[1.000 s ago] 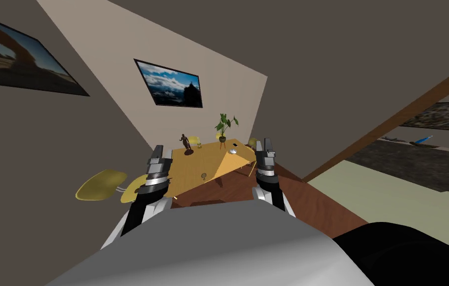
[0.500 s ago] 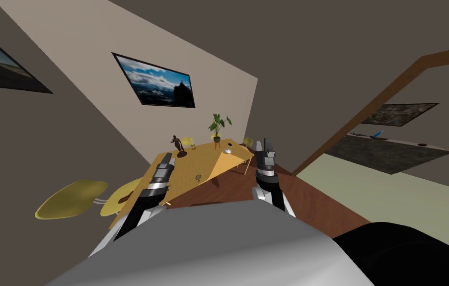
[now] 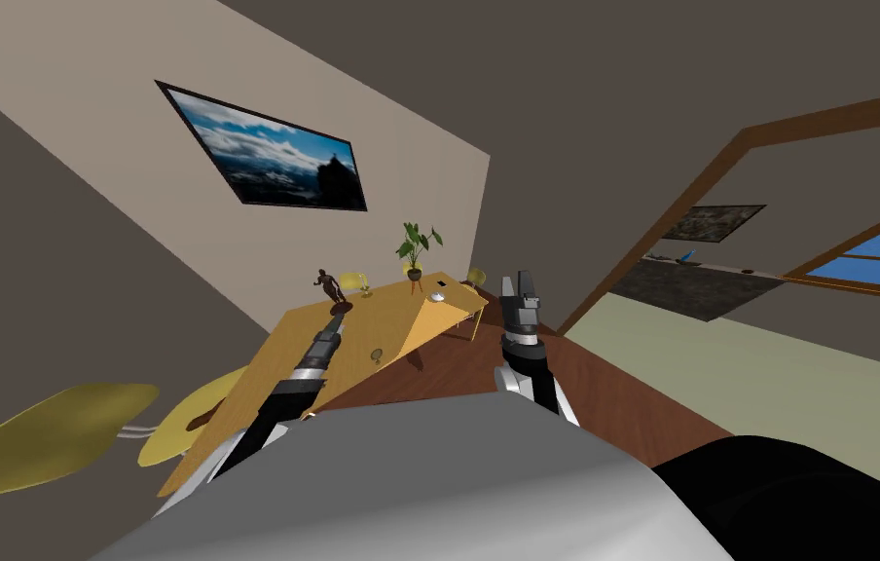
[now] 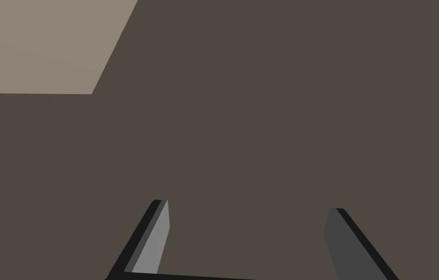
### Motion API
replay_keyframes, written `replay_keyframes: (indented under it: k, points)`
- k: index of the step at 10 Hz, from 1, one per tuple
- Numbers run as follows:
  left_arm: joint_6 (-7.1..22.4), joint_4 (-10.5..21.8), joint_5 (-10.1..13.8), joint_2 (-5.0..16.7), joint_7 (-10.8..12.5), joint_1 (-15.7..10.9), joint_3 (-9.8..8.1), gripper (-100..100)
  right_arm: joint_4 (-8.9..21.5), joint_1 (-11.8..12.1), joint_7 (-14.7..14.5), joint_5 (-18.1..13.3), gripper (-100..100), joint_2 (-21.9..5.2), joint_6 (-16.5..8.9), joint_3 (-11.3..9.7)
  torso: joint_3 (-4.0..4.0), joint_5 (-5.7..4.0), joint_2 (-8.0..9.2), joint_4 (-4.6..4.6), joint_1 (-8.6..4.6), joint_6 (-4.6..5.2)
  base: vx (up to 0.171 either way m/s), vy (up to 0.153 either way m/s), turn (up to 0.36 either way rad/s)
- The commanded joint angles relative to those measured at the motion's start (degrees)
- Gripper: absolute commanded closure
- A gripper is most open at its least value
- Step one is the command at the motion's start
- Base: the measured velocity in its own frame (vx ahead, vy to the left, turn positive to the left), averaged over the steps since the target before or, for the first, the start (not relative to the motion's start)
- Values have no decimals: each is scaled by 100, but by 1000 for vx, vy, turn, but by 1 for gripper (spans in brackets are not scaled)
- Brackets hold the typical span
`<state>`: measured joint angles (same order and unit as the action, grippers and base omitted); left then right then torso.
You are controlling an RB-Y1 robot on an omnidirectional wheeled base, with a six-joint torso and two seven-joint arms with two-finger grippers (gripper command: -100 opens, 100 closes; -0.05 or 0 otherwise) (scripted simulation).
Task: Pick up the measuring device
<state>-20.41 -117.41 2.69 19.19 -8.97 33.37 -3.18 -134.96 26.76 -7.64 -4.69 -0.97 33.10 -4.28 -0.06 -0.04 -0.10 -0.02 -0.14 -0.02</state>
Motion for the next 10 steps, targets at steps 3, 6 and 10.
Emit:
replay_keyframes:
  k: [3, 6, 10]
  points:
    - [438, 666, -71, 499, 38, 195, 54, -100, 0, 0, 0, 0, 0, 0, 0, 0, -5, 0, -8, -2, -3, 3, 57, -54, -236]
    - [775, 1014, -117, 793, 60, 369, 124, -100, 0, 0, 0, 0, 0, 0, 0, 0, -4, -1, -7, -2, -7, 1, 60, -65, -204]
    - [1233, 1562, -184, 1204, 89, 632, 270, -100, 0, 0, 0, 0, 0, 0, 0, 0, -4, -1, -7, -2, -3, 1, 74, -52, -224]
